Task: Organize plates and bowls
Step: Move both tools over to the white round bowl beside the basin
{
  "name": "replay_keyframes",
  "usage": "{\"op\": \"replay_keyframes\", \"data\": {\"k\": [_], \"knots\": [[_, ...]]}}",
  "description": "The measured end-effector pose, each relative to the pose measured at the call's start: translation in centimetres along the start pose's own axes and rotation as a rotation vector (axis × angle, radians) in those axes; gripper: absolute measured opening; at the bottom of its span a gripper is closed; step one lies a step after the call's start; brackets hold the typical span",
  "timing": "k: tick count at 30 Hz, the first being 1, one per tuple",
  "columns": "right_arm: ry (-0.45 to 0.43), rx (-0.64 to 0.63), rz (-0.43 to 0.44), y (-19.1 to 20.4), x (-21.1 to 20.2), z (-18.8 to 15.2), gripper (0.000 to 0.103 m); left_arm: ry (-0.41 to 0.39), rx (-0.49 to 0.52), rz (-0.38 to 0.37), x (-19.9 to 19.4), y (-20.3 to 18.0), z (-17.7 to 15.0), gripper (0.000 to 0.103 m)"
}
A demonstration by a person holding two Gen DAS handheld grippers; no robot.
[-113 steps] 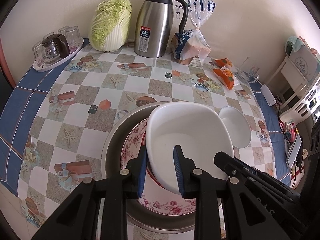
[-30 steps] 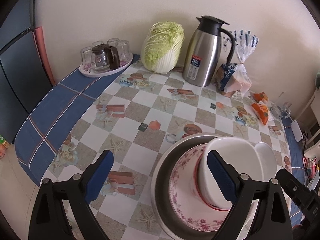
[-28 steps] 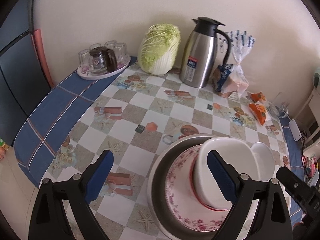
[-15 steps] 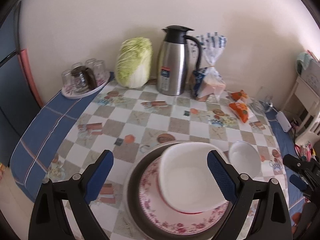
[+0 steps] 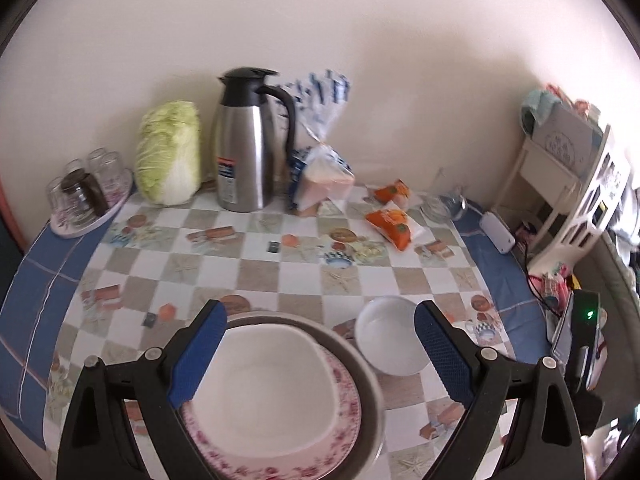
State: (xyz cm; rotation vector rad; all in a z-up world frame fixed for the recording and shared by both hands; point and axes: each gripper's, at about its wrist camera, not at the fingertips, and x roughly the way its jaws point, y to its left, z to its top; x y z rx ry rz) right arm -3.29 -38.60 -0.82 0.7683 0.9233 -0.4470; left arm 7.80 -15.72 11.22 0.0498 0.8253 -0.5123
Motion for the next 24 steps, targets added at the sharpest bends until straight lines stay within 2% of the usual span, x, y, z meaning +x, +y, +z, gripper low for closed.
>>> {"op": "replay_keyframes", "data": {"k": [9,12,21,24], "knots": [[0.035,0.018,-0.035,-0.8,2.0,0.3,0.103,0.147,0.113,-0.036,4.8,-4.6,1.3,0.095],[0.046,0.024,-0.042,-1.1,2.7,0.4,0.103,0.176,0.139,-0.013,6.3,-5.8,1.5,0.095],[0.067,-0.001,-0.09,-1.0,4.8,0.6,0.103,0.261,0.139,0.017,11.2,-7.9,1.2,0.094],[0.078,-0.011,-0.098,-0.7,5.6,0.5,0.101,0.29,0.135,0.027,12.7,-8.1,0.9,0.084]]}}
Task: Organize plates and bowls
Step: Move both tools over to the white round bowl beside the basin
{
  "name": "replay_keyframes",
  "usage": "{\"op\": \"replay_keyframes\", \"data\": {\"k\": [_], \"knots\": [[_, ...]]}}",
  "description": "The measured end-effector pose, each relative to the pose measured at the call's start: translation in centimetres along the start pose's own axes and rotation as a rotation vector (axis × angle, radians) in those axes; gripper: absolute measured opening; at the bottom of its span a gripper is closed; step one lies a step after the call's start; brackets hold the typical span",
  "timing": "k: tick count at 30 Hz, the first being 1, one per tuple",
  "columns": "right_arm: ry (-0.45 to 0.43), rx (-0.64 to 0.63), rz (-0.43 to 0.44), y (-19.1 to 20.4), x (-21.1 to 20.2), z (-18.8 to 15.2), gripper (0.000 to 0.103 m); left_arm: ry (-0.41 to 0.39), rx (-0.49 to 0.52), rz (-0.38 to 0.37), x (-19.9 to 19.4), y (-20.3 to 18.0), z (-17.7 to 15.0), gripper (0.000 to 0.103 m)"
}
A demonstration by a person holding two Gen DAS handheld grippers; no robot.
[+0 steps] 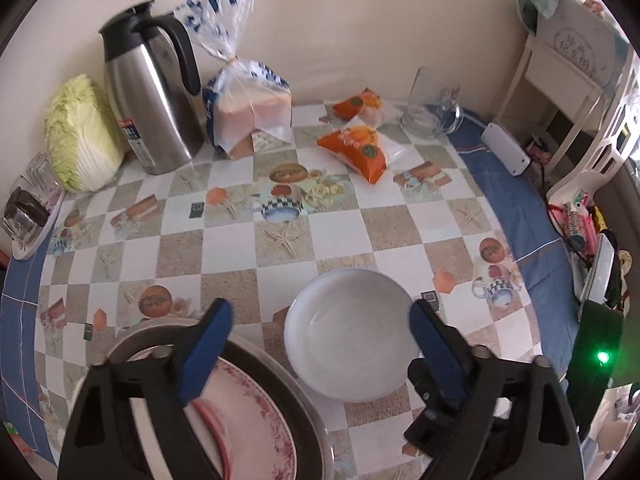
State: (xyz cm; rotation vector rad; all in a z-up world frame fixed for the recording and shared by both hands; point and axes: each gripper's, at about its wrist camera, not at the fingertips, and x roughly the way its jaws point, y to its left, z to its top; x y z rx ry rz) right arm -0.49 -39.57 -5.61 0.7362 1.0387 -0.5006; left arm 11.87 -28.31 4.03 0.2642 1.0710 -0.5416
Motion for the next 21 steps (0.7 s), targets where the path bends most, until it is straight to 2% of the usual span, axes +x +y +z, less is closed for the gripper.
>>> {"op": "replay_keyframes", "data": {"k": [4,6,7,11,16,19,21], "knots": [[0.009,-0.015,-0.01,0.4,0.8,-0.1,0.092,0.034,-0.005,0.021,1.9,-0.2,0.0,0.08],[0.016,-0.013,-0.009,0.5,1.1,-0.1,0.09,0.052,0.001,0.028,2.8,-0.3,0.0,0.072],[0.019,-0.011,-0.008,0.5,1.3,-0.1,0.084,0.067,0.001,0.034,3.4,-0.3,0.0,0.068],[0.022,-0.011,0.011,0.7,1.6,-0.1,0.077,0.106,-0.019,0.05,5.1,-0.1,-0.2,0.067],[0.032,-0.014,0.053,1.2,2.0,-0.2,0.059,0.141,-0.018,0.072,6.6,-0.1,-0.5,0.066],[0.037,-0.016,0.083,1.5,2.2,-0.1,0.047,0.16,-0.031,0.061,7.3,0.2,-0.7,0.054],[0.039,-0.019,0.107,1.7,2.1,-0.1,0.039,0.164,-0.032,0.06,7.5,0.2,-0.8,0.052]]}}
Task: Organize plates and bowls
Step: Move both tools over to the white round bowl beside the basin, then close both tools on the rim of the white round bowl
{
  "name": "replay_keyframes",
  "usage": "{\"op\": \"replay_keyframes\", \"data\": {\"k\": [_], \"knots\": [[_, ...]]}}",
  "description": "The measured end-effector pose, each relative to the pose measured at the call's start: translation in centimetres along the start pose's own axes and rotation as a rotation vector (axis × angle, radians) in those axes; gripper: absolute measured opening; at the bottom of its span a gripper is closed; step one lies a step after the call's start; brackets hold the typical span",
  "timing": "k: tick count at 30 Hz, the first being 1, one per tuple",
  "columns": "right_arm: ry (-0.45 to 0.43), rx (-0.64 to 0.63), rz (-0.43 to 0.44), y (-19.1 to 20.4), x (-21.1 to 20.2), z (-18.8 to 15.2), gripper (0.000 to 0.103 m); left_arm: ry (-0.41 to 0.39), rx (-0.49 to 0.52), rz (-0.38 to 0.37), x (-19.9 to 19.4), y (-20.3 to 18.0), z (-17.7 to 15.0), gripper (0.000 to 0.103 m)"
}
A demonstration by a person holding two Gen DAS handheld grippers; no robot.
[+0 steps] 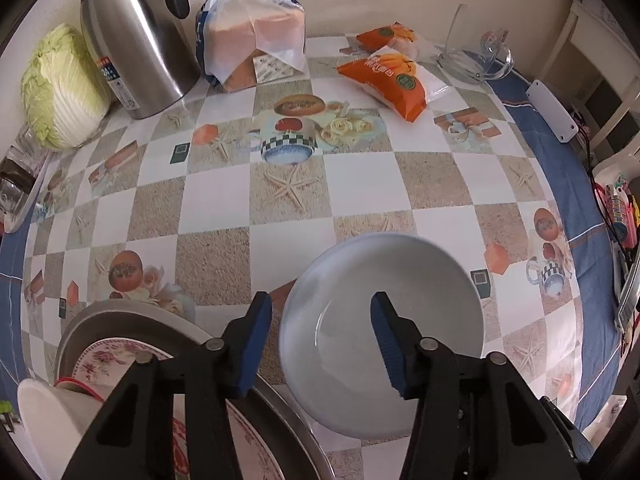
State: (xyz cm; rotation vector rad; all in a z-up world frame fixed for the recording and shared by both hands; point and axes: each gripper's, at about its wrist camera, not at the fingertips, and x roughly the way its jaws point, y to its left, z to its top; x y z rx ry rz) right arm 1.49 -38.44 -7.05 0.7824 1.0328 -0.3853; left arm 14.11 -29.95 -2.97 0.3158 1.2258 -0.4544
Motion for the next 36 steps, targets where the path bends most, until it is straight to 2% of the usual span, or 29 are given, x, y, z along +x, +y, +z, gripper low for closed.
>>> {"op": "replay_keyframes", "data": {"k": [2,6,9,12,16,19,30,36], "knots": [[-0.004,-0.009,0.006,0.2,-0.1,0.0,0.032,0.004,-0.005,-0.01,0.2,0.1,-0.1,0.047],[-0.005,-0.008,0.035,0.2,0.0,0.0,0.017,0.017,-0.011,-0.023,0.6,0.1,-0.4,0.044],[-0.014,0.0,0.014,-0.1,-0.2,0.0,0.015,0.026,-0.01,-0.034,0.9,-0.1,-0.6,0.044],[-0.021,0.011,0.008,-0.6,-0.5,0.2,0.011,0.036,-0.008,-0.042,1.1,-0.2,-0.8,0.038],[-0.027,0.014,-0.01,-1.0,-0.7,0.4,0.011,0.034,0.001,-0.034,1.1,-0.3,-1.0,0.023],[-0.007,0.023,-0.004,-1.2,-0.1,0.2,0.011,0.034,0.014,-0.028,1.1,-0.3,-1.0,0.016],[0.0,0.035,0.008,-1.4,0.1,0.1,0.011,0.025,0.025,-0.023,1.1,-0.4,-1.3,0.016],[0.004,0.043,0.001,-1.6,-0.2,0.0,0.011,0.009,0.022,-0.043,0.6,-0.5,-1.4,0.016]]}}
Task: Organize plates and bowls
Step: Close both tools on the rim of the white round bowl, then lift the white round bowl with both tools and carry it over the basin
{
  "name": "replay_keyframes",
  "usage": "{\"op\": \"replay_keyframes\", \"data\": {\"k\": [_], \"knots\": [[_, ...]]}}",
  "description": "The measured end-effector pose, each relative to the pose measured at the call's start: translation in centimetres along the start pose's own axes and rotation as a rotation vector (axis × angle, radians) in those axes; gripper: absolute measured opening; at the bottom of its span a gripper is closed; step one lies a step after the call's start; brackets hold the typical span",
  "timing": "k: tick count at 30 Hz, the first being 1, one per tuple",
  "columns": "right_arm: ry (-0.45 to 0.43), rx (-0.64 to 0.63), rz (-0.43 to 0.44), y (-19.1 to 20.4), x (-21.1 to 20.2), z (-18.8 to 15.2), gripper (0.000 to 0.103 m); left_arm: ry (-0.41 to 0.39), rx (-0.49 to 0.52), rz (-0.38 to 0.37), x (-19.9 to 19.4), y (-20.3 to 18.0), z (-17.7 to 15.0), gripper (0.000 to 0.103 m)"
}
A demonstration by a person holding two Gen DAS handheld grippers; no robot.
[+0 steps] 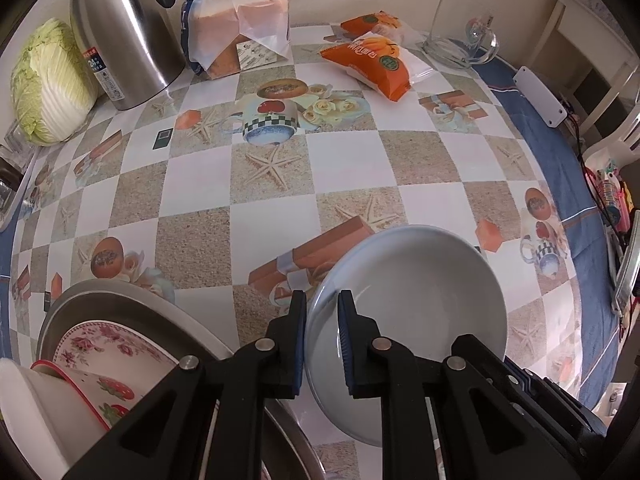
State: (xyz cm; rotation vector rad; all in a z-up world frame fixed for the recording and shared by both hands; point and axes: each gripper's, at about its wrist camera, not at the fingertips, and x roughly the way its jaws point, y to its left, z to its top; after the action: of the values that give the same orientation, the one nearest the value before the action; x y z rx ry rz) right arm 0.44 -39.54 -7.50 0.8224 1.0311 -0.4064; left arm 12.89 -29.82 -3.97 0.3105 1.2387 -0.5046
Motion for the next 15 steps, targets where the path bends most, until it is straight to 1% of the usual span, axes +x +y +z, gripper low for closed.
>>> {"op": "replay_keyframes", "data": {"k": [7,15], "knots": [[0.004,0.014,0.004,-0.3,-0.6,0.1,0.011,-0.043,0.006,-0.013,-1.5,-0.6,-0.2,0.016],[-0.059,-0.017,0.025,0.8,-3.7,0.3,0.011,-0.128,0.004,-0.023,-4.7,-0.6,-0.3,0.016]]}}
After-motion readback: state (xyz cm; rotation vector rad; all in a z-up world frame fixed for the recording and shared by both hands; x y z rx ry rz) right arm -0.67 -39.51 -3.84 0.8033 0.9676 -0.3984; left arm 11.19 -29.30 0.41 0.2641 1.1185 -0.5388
